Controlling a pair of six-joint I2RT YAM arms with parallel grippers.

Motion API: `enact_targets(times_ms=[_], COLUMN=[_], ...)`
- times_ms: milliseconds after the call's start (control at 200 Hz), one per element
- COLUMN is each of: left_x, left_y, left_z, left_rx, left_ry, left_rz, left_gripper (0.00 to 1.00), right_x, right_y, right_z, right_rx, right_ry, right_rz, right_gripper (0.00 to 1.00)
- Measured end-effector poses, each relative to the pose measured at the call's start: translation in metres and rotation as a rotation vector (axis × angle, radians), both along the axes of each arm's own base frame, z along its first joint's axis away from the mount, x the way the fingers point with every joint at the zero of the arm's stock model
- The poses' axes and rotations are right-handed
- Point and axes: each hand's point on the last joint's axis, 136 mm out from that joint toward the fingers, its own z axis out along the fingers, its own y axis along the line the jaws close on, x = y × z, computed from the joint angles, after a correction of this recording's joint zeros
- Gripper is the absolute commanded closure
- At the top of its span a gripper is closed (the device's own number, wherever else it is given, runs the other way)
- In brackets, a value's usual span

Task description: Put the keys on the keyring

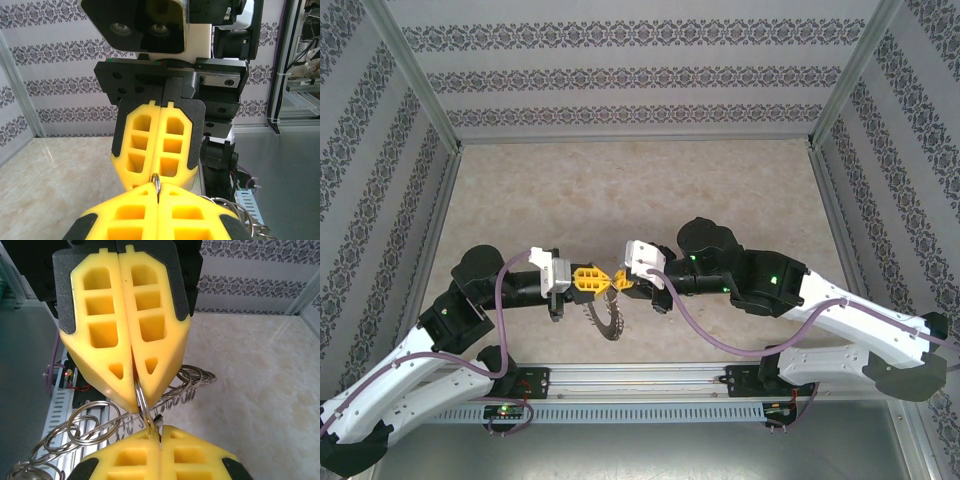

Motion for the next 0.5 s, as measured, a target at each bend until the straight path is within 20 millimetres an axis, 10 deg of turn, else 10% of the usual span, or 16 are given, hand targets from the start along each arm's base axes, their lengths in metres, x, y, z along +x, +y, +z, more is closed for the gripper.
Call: enact_targets(times_ms=[500], left_x=[-0.0059], left_y=[-0.0004], left_z=[-0.0001], left_rx=[-0.012], left_ry=[0.020], left_rz=[-0.031], left_gripper=[1.00], right_x=[-0.0084], right_y=[0.0053], right_z=[0.0006], right_rx=[0.001], right_ry=[0.029], right_rz=[0.054], right_gripper=[0.98])
